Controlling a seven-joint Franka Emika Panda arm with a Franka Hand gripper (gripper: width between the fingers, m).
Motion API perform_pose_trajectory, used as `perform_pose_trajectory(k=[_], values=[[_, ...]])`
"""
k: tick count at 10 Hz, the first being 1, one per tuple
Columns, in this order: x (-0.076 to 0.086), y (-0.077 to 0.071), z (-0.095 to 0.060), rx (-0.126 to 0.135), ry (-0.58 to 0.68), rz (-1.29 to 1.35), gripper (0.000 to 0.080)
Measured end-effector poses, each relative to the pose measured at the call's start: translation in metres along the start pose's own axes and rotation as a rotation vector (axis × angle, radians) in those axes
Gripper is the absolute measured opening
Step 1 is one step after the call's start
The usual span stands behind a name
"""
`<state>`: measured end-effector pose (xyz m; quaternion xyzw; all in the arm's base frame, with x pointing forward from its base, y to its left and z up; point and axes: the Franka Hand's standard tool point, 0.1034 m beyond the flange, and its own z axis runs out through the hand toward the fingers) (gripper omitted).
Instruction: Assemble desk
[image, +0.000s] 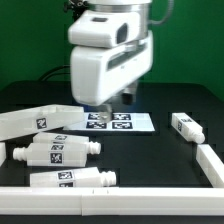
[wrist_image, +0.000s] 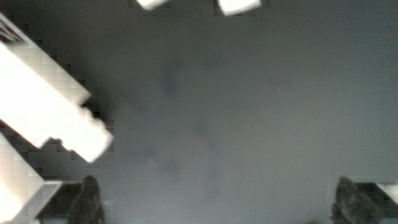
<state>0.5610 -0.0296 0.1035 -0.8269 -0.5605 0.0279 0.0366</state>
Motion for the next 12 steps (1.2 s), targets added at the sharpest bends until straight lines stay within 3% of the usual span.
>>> perform_pose_trajectory(k=[4, 5, 6, 8, 12], values=[[0.000, 0.005, 0.002, 0.005, -0.002, 0.046, 0.0649], [0.001, 0.022, 0.003, 0.013, -0.008, 0.100, 0.0649], [0.005, 0.044, 0.004, -0.003, -0.002, 0.142, 0.0649], [0.006, 0.058, 0.009, -0.042, 0.027, 0.262, 0.0649], [0.004, 0.057, 0.011, -0.035, 0.024, 0.258, 0.0649]])
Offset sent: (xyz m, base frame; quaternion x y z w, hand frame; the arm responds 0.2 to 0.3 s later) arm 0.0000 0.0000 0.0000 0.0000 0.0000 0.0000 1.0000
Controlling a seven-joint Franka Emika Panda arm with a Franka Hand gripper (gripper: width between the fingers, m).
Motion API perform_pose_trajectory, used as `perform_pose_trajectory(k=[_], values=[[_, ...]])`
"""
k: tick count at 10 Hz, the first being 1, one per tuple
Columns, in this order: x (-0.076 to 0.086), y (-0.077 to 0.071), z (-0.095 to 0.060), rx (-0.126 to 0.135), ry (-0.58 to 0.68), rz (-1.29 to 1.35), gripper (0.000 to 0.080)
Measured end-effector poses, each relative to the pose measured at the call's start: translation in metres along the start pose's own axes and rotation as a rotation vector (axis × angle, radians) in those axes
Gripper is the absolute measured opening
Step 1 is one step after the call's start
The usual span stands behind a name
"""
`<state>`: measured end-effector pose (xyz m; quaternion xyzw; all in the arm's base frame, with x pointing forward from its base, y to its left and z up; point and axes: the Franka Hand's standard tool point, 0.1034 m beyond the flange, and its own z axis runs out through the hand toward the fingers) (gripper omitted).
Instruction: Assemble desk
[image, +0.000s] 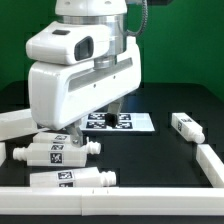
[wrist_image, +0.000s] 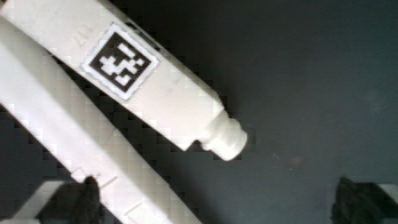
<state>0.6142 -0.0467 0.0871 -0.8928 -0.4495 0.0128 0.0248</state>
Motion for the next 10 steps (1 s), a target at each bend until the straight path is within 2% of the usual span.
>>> perform_pose_trajectory(k=[2, 3, 7, 9, 10], values=[[-0.021, 0.008, 0.019, 0.034, -0.006, 0.140, 0.0649], [-0.018, 0.008, 0.025, 0.024, -0.001, 0.173, 0.0649], [-0.018, 0.008, 0.026, 0.026, -0.002, 0.172, 0.0649], [-0.032, 0.008, 0.044, 0.057, -0.009, 0.224, 0.0649], [-0.032, 0.008, 0.048, 0.057, -0.011, 0.229, 0.0649]])
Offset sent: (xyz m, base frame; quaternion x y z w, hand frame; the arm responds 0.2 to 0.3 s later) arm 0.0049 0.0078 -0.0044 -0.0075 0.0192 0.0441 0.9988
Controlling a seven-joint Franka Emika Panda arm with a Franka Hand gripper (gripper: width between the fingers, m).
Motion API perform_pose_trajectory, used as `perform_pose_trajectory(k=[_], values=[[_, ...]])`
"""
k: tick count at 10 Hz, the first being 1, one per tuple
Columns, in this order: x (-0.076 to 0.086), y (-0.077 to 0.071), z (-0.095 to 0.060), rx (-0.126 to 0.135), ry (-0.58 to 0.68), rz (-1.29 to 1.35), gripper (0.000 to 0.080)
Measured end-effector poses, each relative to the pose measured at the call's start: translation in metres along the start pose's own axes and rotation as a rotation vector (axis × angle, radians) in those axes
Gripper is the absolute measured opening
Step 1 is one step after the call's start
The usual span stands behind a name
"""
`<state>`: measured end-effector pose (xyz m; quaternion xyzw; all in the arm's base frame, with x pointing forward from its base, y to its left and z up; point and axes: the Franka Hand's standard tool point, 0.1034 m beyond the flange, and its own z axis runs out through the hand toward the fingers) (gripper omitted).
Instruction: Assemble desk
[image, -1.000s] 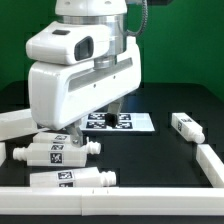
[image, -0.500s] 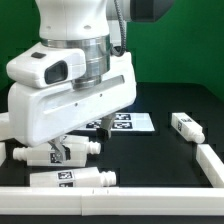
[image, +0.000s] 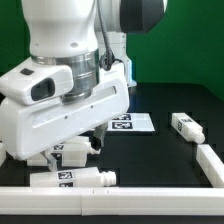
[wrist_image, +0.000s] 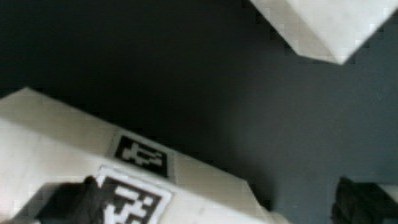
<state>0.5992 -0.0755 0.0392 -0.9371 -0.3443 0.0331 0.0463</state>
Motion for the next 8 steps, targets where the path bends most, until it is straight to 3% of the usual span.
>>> perform_pose_trajectory(k=[4, 8], values=[[0.004, -0.005, 0.005, 0.002, 0.000, 0.002, 0.0649], [0.018, -0.015, 0.009, -0.030, 0.030, -0.017, 0.0649]])
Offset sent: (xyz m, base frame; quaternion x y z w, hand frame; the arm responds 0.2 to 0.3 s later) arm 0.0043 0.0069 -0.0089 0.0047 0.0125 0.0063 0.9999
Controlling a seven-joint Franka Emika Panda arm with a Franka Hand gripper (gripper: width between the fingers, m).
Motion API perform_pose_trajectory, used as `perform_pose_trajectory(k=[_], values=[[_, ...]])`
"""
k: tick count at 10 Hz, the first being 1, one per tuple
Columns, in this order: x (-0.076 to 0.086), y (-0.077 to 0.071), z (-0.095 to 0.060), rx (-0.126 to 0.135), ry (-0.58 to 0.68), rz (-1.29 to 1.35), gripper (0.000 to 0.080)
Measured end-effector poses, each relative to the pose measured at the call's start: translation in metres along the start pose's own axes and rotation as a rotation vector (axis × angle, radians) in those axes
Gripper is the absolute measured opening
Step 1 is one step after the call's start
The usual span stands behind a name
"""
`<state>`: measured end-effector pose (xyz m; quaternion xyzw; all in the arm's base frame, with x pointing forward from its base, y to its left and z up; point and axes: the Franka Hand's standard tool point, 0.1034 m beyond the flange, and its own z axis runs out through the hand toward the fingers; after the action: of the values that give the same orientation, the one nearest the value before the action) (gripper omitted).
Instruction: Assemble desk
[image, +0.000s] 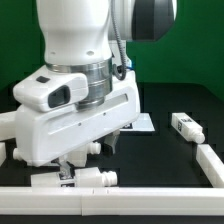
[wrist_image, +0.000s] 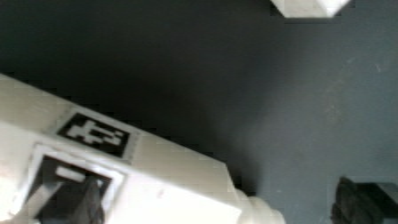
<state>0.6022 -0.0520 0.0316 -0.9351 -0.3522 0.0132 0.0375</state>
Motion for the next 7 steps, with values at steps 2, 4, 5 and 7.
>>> perform_pose_trajectory(k=[2, 4, 5, 7], values=[[0.005, -0.016, 0.002, -0.013, 0.011, 0.006, 0.0649], [0.004, -0.024, 0.002, -0.014, 0.011, 0.022, 0.0649], [0.004, -0.027, 0.003, -0.013, 0.009, 0.033, 0.0649], [0.006, -0.029, 0.001, -0.013, 0.010, 0.071, 0.0649]])
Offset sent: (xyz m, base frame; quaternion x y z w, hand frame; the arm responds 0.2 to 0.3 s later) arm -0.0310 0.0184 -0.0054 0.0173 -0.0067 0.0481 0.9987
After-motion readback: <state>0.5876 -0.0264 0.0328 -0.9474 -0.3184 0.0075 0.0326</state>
